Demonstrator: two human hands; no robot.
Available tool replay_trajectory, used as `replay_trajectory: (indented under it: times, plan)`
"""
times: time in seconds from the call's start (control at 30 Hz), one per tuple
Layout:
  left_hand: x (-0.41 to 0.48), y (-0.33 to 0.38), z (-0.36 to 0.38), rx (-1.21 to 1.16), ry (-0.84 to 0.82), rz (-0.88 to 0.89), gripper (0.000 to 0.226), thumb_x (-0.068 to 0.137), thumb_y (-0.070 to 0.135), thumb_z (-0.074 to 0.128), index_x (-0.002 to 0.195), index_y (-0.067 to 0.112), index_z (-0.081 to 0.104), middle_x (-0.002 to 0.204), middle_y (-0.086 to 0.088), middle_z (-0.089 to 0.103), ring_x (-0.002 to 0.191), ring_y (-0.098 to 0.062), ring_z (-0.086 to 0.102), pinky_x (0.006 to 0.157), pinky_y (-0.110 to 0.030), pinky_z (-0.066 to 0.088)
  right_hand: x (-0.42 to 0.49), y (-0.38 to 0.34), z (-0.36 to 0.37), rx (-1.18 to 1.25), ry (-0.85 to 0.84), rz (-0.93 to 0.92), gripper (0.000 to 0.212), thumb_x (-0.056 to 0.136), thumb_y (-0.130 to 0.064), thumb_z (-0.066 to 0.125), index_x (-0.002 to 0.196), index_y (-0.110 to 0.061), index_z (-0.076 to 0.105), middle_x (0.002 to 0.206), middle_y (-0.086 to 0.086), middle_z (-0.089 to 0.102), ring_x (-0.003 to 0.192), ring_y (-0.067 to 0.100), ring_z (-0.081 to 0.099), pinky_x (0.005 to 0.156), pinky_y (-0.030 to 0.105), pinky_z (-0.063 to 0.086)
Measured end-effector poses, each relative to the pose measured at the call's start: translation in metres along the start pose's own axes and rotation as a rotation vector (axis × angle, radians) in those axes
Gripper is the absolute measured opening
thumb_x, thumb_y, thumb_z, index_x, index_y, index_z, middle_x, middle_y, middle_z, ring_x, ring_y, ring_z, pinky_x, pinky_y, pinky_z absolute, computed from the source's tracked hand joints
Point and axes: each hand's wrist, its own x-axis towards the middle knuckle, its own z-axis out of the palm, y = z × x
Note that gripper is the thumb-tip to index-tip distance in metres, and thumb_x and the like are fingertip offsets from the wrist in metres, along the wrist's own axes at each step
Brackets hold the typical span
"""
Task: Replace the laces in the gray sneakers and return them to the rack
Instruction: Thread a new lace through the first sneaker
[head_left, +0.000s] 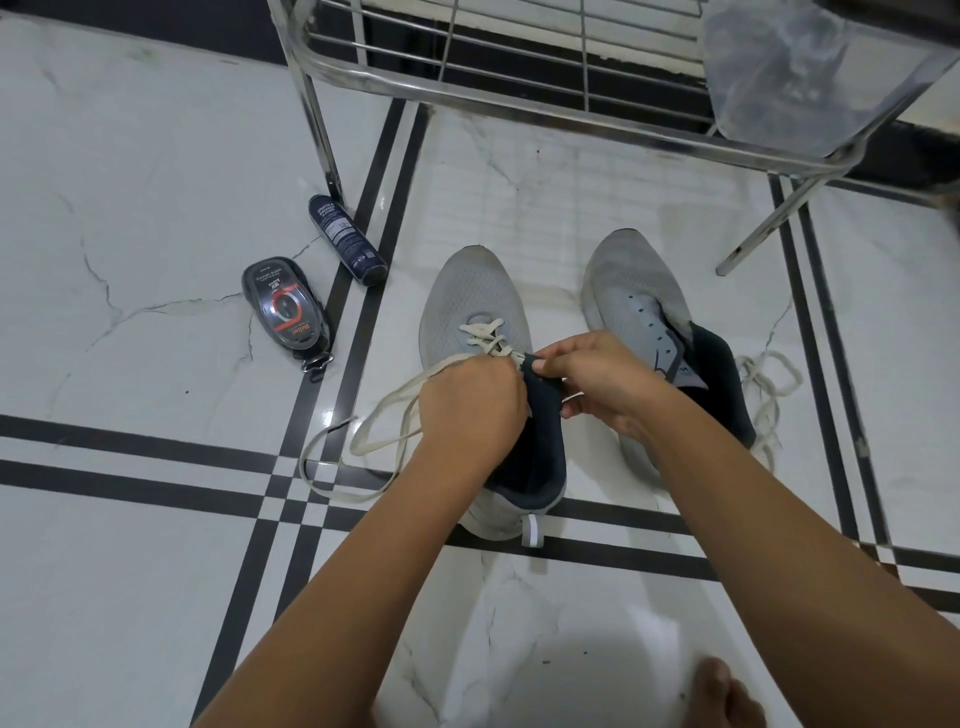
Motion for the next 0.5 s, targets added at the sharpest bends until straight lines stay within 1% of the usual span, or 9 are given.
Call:
replay_trajectory:
  times: [0.13, 0.23, 0.3, 0.4, 0.5]
  plan:
    - [0.003, -0.008, 0.000, -0.106, -0.005, -0.034, 0.031, 0.098, 0.035, 0.035, 0.107, 0.018, 0.060, 0.099, -0.007, 0.065, 0.092, -0.027, 0.060, 0.065, -0.028, 0.035, 0.000, 0.001, 0.000, 0.001, -0.010, -0.007, 0.013, 0.090, -0.004, 0.056, 0.101, -0.002, 0.062, 0.076, 0.008, 0.061, 0.060, 0.016, 0.053, 0.041, 0.022, 0.041]
    - [0.000, -0.013, 0.003, -0.223, 0.011, -0.050, 0.031, 0.097, 0.038, 0.037, 0.108, 0.022, 0.061, 0.096, -0.006, 0.067, 0.090, -0.025, 0.060, 0.063, -0.027, 0.035, 0.001, 0.000, -0.001, 0.009, -0.020, 0.000, 0.012, 0.090, -0.003, 0.056, 0.100, -0.002, 0.063, 0.075, 0.008, 0.060, 0.058, 0.016, 0.052, 0.040, 0.020, 0.042]
    - [-0.001, -0.015, 0.005, -0.261, 0.027, -0.052, 0.031, 0.097, 0.038, 0.037, 0.109, 0.024, 0.062, 0.095, -0.005, 0.067, 0.089, -0.024, 0.060, 0.063, -0.027, 0.035, 0.001, 0.000, -0.001, 0.018, -0.022, 0.009, 0.013, 0.091, -0.003, 0.055, 0.101, -0.002, 0.063, 0.076, 0.009, 0.060, 0.059, 0.017, 0.051, 0.039, 0.020, 0.041]
    - [-0.001, -0.016, 0.009, -0.269, 0.053, -0.038, 0.032, 0.097, 0.038, 0.037, 0.109, 0.023, 0.062, 0.094, -0.005, 0.067, 0.088, -0.023, 0.060, 0.063, -0.026, 0.034, 0.001, 0.000, -0.002, 0.024, -0.026, 0.018, 0.013, 0.091, -0.003, 0.055, 0.101, -0.002, 0.062, 0.076, 0.009, 0.060, 0.060, 0.017, 0.052, 0.041, 0.021, 0.042]
    - [-0.001, -0.017, 0.011, -0.217, 0.077, 0.009, 0.032, 0.098, 0.038, 0.035, 0.106, 0.021, 0.061, 0.092, -0.005, 0.067, 0.086, -0.022, 0.060, 0.061, -0.026, 0.032, 0.000, -0.001, -0.002, 0.016, -0.027, 0.018, 0.011, 0.091, -0.003, 0.055, 0.099, -0.003, 0.063, 0.076, 0.008, 0.060, 0.060, 0.017, 0.052, 0.041, 0.022, 0.042]
